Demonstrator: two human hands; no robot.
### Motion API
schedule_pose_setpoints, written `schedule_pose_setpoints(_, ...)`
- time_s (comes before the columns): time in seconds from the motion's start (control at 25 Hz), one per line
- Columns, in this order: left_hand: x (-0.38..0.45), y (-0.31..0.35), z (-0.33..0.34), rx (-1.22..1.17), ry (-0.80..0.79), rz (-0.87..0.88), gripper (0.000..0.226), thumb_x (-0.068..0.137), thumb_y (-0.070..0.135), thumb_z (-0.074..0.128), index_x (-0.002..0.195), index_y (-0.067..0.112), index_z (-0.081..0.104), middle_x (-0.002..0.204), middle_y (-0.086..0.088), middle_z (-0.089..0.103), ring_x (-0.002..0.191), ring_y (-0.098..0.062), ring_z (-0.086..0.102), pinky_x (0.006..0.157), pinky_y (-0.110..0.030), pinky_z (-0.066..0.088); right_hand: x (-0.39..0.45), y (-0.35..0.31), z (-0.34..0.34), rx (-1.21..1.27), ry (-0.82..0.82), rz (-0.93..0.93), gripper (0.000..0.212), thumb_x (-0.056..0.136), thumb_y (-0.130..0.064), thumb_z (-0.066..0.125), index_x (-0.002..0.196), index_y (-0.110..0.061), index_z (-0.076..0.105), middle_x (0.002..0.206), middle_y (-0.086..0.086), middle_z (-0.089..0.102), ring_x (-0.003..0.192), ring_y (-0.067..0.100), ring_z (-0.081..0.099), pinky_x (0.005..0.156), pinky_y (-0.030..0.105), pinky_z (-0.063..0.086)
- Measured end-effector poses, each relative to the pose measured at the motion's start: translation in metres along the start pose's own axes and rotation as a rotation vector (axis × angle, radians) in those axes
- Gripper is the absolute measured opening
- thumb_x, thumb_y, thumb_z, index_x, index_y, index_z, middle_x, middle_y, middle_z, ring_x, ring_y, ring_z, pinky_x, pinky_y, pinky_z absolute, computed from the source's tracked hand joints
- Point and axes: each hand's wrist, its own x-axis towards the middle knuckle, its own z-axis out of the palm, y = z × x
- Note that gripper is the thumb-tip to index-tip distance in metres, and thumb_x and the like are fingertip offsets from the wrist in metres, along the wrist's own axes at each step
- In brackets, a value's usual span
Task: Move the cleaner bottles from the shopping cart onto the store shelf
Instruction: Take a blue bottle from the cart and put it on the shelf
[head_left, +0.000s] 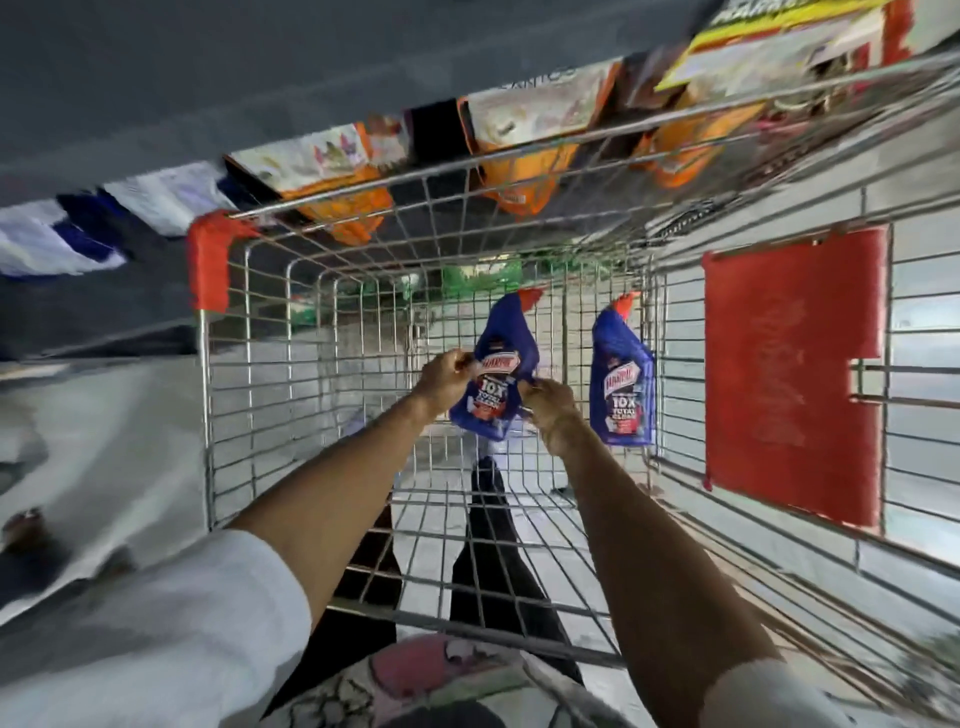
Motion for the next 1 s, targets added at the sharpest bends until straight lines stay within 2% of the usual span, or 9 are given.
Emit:
schedule_pose_setpoints(0.08, -0.002, 0.0, 0.002, -0.079, -0.025, -0.021, 0.031, 0.089, 0.022, 0.057, 0.111, -0.001, 0.056, 0.104, -0.014, 0.064, 0.089, -0.025, 0.06, 0.078, -0.034, 0.049, 0.002, 0.003, -0.003, 0.097, -0.003, -0.001, 0.015, 0.09, -0.009, 0.053, 0.077, -0.009, 0.061, 0.087, 0.013, 0.06, 0.084, 0.024, 0.057, 0.074, 0.032, 0.051)
schedule_pose_setpoints(0.2, -0.009, 0.0, 0.0, -0.187, -0.032, -0.018, 0.025, 0.087, 0.017, 0.059, 0.108, 0.005, 0.055, 0.112, -0.021, 0.065, 0.099, -0.035, 0.064, 0.089, -0.048, 0.053, -0.009, 0.011, -0.015, 0.253, -0.128, -0.061, 0.004, 0.086, -0.01, 0.062, 0.083, -0.008, 0.062, 0.082, 0.009, 0.06, 0.088, 0.026, 0.055, 0.078, 0.035, 0.047)
schedule_pose_setpoints(0.36, -0.044, 0.022, -0.022, -0.367, -0.033, 0.132, 0.022, 0.086, 0.006, 0.059, 0.105, 0.008, 0.05, 0.111, -0.022, 0.063, 0.089, -0.025, 0.063, 0.082, -0.036, 0.058, -0.033, -0.006, -0.041, 0.408, -0.424, -0.231, 0.042, 0.054, -0.029, 0.086, 0.087, -0.013, 0.064, 0.076, -0.004, 0.073, 0.077, 0.013, 0.067, 0.075, 0.03, 0.056)
schedule_pose_setpoints(0.44, -0.069, 0.038, -0.038, -0.48, -0.044, 0.229, 0.028, 0.086, -0.002, 0.056, 0.112, 0.001, 0.048, 0.107, -0.018, 0.061, 0.089, -0.021, 0.061, 0.078, -0.027, 0.057, -0.062, -0.037, -0.053, 0.348, -0.454, -0.306, 0.012, 0.076, -0.029, 0.071, 0.08, -0.022, 0.063, 0.07, -0.013, 0.071, 0.074, 0.002, 0.065, 0.076, 0.02, 0.055)
schedule_pose_setpoints(0.56, -0.116, 0.066, -0.076, -0.59, 0.007, 0.415, 0.026, 0.083, -0.005, 0.058, 0.102, 0.012, 0.054, 0.1, -0.007, 0.065, 0.095, -0.02, 0.061, 0.083, -0.025, 0.055, -0.117, -0.093, -0.055, 0.22, -0.502, -0.545, 0.041, 0.082, 0.012, 0.044, 0.084, -0.024, 0.065, 0.072, -0.016, 0.068, 0.07, 0.0, 0.062, 0.067, 0.016, 0.052)
schedule_pose_setpoints(0.72, -0.169, 0.101, -0.136, -0.695, 0.105, 0.671, 0.032, 0.077, -0.008, 0.063, 0.095, 0.018, 0.058, 0.09, 0.008, 0.074, 0.091, -0.007, 0.066, 0.075, -0.018, 0.053, -0.212, -0.176, -0.036, 0.081, -0.574, -0.853, 0.035, 0.066, 0.01, 0.061, 0.077, -0.022, 0.07, 0.059, -0.018, 0.052, 0.063, -0.003, 0.054, 0.061, 0.013, 0.048)
schedule_pose_setpoints(0.8, -0.191, 0.119, -0.172, -0.714, 0.17, 0.775, 0.032, 0.079, -0.011, 0.059, 0.093, 0.018, 0.058, 0.085, 0.009, 0.074, 0.084, -0.002, 0.067, 0.07, -0.016, 0.053, -0.253, -0.214, -0.024, 0.048, -0.59, -0.984, 0.038, 0.056, 0.009, 0.069, 0.078, -0.021, 0.074, 0.059, -0.016, 0.06, 0.063, -0.002, 0.058, 0.06, 0.013, 0.05)
schedule_pose_setpoints(0.92, -0.213, 0.144, -0.225, -0.713, 0.272, 0.904, 0.03, 0.082, -0.011, 0.055, 0.092, 0.017, 0.056, 0.093, 0.003, 0.07, 0.081, 0.002, 0.066, 0.069, -0.016, 0.054, -0.297, -0.265, 0.006, -0.005, -0.578, -1.197, 0.041, 0.056, -0.007, 0.081, 0.093, -0.023, 0.074, 0.081, -0.012, 0.076, 0.082, 0.001, 0.067, 0.073, 0.017, 0.055)
schedule_pose_setpoints(1.0, -0.22, 0.157, -0.261, -0.712, 0.34, 0.982, 0.03, 0.082, -0.012, 0.054, 0.092, 0.017, 0.056, 0.088, 0.008, 0.073, 0.082, 0.003, 0.066, 0.071, -0.013, 0.052, -0.313, -0.297, 0.028, -0.006, -0.546, -1.266, 0.039, 0.065, -0.001, 0.074, 0.094, -0.027, 0.074, 0.087, -0.012, 0.076, 0.086, 0.001, 0.067, 0.075, 0.019, 0.055)
